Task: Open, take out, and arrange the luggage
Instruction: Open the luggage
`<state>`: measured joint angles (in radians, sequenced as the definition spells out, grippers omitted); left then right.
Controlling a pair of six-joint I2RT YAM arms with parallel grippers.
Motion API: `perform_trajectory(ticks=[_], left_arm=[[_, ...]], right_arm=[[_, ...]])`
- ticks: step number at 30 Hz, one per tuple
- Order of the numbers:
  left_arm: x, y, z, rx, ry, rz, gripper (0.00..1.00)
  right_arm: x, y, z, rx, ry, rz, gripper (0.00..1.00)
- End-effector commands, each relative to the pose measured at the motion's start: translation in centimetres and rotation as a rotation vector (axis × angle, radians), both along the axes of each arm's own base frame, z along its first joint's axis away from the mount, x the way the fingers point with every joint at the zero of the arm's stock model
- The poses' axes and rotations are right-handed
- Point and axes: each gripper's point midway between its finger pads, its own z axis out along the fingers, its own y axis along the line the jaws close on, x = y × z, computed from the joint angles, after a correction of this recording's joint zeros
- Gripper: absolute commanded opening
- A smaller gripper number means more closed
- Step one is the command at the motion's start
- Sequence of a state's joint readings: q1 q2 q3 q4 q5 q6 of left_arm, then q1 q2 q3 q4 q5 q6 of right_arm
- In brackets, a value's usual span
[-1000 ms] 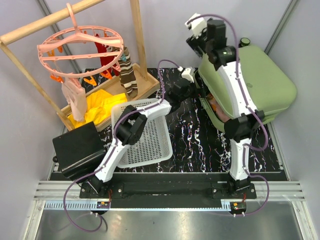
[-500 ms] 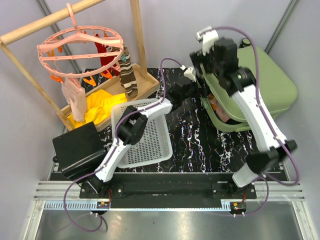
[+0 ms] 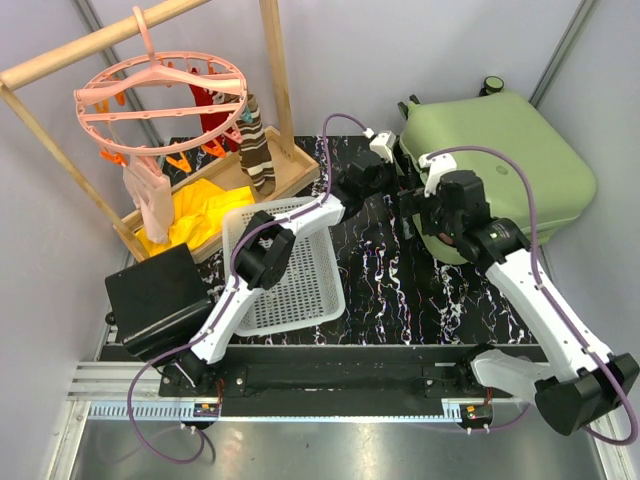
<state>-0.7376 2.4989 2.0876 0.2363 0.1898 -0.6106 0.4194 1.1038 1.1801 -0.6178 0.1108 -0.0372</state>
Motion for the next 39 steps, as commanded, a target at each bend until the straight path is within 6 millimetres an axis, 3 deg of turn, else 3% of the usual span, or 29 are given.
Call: perform_trajectory(ticks=[1,7,12,16,20,24,28,33,35,36,39], left_arm=[[-6.0,-4.8,15.5,-0.324,-0.301,-0.24,0.98],[-6.0,-5.0,15.3,-0.314,-0.302,-0.25,0.98],[-5.9,-4.9,15.3,-0.309,-0.307,-0.247,0.99],[-6.0,-4.9,15.1,-0.309,-0.303,-0.255,0.99],[-6.1,-4.9,14.9,-0.309,-0.299,-0.263,0.99],[-6.2,-4.7,15.1,-0.315,-0.302,-0.265,0.99],[-6.1,-4.7,15.3,-0.321,-0.303,-0.263,0.99],[-5.9,-4.4,15.5,-0.321,-0.302,-0.261,0.99],[-5.8,-4.3,15.5,-0.32,-0.3,-0.264,0.99],[-5.8,-4.2,15.6,-0.321,-0.303,-0.264,0.99],[-5.7,-3.8,15.7,-0.32,-0.304,-0.262,0.99]], right_arm=[[0.4,-0.7,-3.2,-0.113,0.041,-0.064,0.93],[1.0,-2.2,-1.8,-0.379,-0.118,-0.149,0.93],[1.1,-0.6,-2.3,-0.745,-0.181,-0.085,0.95],[1.6,-2.4,-2.5,-1.013,-0.171,-0.188,0.98],[1.8,-2.9,-3.1,-1.046,-0.19,-0.209,1.0],[3.1,-6.2,-4.0,-1.13,-0.136,-0.279,1.0],[4.1,-6.1,-3.1,-1.154,-0.218,-0.296,1.0],[4.5,-6.7,-4.8,-1.3,-0.189,-0.275,1.0],[4.5,-6.9,-4.4,-1.291,-0.267,-0.342,1.0],[4.4,-7.2,-3.5,-1.397,-0.269,-0.319,0.99],[4.2,-8.0,-1.1,-1.439,-0.344,-0.422,1.0]])
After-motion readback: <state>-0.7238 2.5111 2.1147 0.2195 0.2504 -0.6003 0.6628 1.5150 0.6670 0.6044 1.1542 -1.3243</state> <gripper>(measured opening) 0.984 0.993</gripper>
